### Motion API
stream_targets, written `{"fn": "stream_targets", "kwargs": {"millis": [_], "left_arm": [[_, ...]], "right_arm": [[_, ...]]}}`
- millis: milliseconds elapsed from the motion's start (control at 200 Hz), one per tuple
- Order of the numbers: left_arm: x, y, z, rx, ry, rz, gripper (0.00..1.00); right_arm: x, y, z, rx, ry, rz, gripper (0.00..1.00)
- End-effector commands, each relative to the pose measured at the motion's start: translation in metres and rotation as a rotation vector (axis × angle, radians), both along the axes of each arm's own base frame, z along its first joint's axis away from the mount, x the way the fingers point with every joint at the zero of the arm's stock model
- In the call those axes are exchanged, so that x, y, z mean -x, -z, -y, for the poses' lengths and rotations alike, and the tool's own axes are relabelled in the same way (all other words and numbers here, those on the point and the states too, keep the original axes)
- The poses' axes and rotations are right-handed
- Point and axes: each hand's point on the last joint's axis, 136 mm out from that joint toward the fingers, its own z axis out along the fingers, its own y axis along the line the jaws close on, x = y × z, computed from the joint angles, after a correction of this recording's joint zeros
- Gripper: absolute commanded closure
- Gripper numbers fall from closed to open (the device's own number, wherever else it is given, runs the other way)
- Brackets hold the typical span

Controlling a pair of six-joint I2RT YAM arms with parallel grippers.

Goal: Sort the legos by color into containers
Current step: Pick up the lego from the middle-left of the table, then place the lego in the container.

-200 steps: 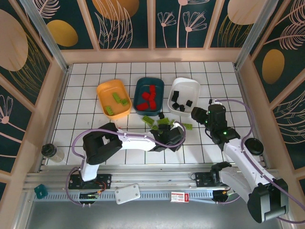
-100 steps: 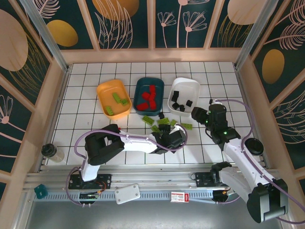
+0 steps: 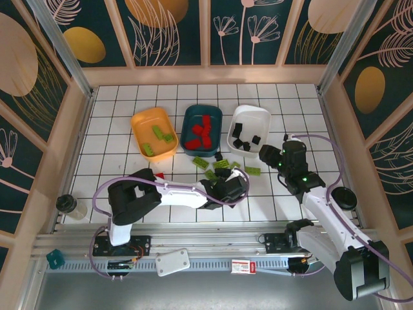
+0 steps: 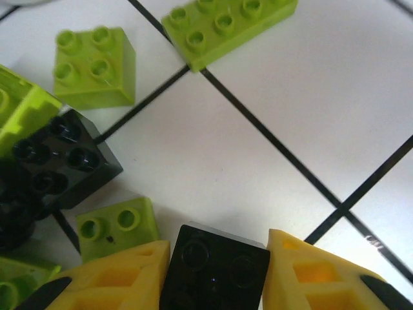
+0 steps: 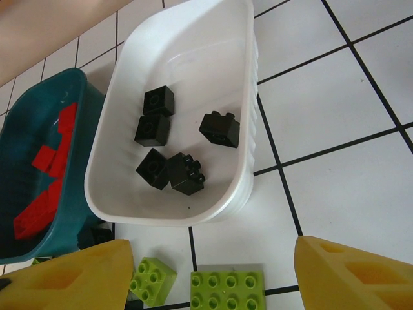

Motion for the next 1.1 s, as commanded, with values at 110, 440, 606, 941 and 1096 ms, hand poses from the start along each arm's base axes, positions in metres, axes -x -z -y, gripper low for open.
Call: {"fn": "stream_targets", "kwargs": {"millis": [110, 440, 606, 941, 1096], "left_arm": [[-0.049, -0.094, 0.008, 0.337, -0.090, 0.030, 0.72], [-0.144, -0.108, 0.026, 0.432, -0.191, 0.013, 0.73], [-0.180, -0.101, 0.045, 0.462, -0.217, -0.027, 0.61], [-0.211, -0.154, 0.054, 0.586, -0.231, -0.001, 0.24], [-0.191, -0.191, 0.032, 0.662, -0.218, 0.035, 0.11]], "right_arm": [[-0.002, -0.008, 0.001, -0.032, 0.017, 0.030, 0.32], [0.002, -0.002, -0.002, -0.054, 0.005, 0.014, 0.32], [0.007, 0.003, -0.003, -0.057, 0.000, 0.002, 0.32], [0.035, 0.026, -0.031, -0.132, -0.112, -0.050, 0.31], [0.051, 0.039, -0.066, -0.134, -0.207, -0.078, 0.30]]}}
